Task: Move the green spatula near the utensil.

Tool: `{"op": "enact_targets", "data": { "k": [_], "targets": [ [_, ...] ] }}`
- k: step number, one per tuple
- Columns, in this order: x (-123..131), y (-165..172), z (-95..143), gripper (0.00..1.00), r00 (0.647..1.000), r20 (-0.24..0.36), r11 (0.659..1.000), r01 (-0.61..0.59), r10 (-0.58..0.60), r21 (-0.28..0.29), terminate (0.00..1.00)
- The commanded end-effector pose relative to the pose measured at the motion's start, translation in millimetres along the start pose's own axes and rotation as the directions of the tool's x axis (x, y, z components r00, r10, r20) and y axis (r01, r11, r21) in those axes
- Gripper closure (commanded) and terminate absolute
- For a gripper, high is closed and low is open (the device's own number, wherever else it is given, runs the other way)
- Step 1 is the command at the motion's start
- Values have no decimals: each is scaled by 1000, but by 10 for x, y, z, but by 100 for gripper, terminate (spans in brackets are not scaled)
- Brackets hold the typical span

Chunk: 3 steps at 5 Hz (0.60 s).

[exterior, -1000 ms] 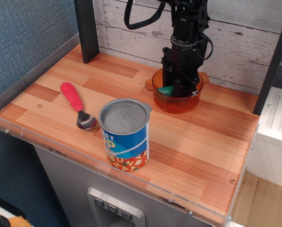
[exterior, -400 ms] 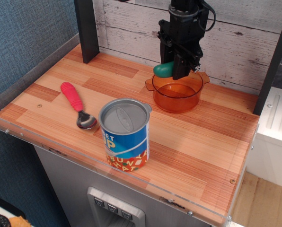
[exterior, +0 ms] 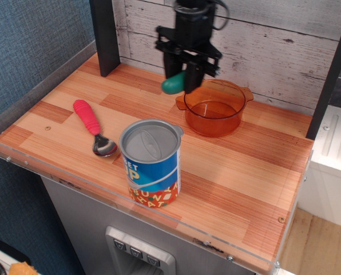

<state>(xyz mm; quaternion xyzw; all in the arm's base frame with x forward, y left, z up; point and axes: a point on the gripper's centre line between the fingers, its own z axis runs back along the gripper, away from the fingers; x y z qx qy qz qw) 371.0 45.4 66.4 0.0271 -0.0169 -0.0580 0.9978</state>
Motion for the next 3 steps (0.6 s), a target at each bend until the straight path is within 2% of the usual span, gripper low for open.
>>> {"op": "enact_targets", "data": {
  "k": [1, 3],
  "targets": [
    [-55, 350, 173, 100, 996, 45, 995, -80, 78, 58, 0],
    [18, 570, -157, 100, 990, 67, 990, -128, 124, 52, 0]
  ]
}}
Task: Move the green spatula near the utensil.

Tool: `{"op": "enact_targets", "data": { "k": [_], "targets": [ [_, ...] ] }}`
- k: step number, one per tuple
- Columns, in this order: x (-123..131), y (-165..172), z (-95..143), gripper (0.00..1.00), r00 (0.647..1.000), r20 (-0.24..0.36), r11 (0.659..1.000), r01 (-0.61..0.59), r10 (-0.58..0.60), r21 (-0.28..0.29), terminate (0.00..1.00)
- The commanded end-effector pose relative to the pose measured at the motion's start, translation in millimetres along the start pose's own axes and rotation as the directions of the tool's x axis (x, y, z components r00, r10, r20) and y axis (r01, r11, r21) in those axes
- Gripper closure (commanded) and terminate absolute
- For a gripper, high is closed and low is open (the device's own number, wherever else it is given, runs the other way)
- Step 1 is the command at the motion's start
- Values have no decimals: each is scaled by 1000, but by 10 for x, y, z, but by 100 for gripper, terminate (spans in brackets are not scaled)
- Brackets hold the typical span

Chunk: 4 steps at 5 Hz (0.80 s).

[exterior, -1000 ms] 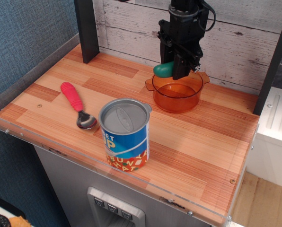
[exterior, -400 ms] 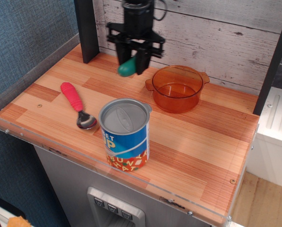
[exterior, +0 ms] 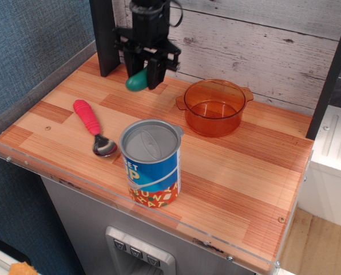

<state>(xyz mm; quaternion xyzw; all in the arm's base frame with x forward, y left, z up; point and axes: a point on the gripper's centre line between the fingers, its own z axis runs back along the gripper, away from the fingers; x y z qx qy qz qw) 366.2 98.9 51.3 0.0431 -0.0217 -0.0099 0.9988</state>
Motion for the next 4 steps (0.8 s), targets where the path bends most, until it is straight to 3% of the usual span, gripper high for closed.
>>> {"op": "enact_targets", "data": {
  "k": [1, 2, 3, 4],
  "targets": [
    [198, 131, -96, 100, 996, 57, 998, -63, 62, 5, 0],
    [267, 138, -204, 100, 996, 66, 998, -63, 63, -10, 0],
    [304, 137, -302, 100, 997, 55, 999, -51, 51, 9, 0],
    [293, 149, -287, 0, 997, 56, 999, -53, 53, 3, 0]
  ]
}}
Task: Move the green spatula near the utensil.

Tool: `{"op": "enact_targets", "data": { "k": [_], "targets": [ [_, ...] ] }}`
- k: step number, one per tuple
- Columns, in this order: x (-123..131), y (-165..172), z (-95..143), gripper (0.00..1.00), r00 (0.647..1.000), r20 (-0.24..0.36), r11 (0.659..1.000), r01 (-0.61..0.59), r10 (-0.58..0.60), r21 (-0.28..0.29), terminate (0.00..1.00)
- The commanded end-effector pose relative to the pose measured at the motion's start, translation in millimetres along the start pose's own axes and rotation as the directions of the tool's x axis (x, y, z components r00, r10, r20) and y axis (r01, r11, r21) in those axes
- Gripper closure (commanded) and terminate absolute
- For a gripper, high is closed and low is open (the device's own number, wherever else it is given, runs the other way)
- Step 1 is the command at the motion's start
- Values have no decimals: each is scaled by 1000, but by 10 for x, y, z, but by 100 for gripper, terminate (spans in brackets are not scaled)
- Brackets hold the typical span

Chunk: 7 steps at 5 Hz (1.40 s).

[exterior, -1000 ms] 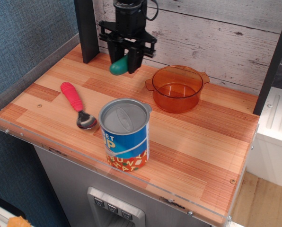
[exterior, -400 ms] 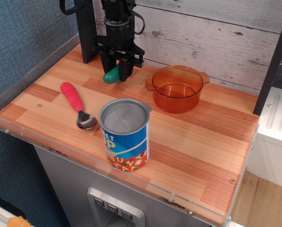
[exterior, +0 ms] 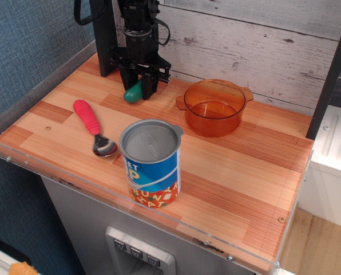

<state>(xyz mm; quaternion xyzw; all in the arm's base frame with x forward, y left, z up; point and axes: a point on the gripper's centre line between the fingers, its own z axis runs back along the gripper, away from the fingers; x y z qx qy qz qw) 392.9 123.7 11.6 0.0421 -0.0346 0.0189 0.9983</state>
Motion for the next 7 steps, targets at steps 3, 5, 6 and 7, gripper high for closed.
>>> {"op": "enact_targets", "data": {
  "k": [3, 5, 6, 7],
  "targets": [
    [46, -45, 256, 0, 999, 37, 1000, 8, -8, -2, 0],
    [40, -83, 430, 0, 999, 51, 1000, 5, -4, -12, 0],
    [37, -109, 556, 0, 998, 61, 1000, 7, -8, 4, 0],
    [8, -137, 689, 0, 997, 70, 1000, 8, -10, 23, 0]
  ]
}}
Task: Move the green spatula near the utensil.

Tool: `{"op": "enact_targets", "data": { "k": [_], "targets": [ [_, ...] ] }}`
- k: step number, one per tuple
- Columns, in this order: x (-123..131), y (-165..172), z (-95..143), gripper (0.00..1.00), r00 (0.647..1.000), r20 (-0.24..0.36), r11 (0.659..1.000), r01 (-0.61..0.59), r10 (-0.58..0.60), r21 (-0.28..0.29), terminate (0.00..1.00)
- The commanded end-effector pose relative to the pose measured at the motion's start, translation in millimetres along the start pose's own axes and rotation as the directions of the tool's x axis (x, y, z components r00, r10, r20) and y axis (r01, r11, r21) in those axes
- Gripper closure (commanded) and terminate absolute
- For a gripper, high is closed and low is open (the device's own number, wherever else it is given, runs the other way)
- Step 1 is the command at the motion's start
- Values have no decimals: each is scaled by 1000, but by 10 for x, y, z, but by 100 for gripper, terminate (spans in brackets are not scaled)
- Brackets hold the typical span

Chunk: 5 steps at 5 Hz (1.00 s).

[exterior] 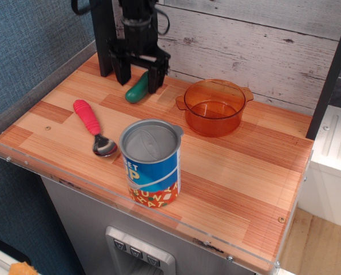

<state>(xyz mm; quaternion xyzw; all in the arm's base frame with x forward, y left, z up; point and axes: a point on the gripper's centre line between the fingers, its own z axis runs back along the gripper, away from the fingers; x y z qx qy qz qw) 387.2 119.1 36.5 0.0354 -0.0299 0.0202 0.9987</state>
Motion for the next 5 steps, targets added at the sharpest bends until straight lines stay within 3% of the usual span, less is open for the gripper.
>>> {"op": "enact_targets", "data": {
  "k": [1, 2, 4, 5],
  "targets": [
    [-69, -207, 595, 0, 997, 72, 998, 33, -37, 63, 0],
    [-294, -242, 712, 0, 999, 9, 998, 52, -53, 39, 0],
    [-697, -210, 944, 0, 999, -44, 996, -4, 8, 94, 0],
    [-915, -85, 954, 0, 997, -42, 991, -66, 71, 115, 100]
  ]
}}
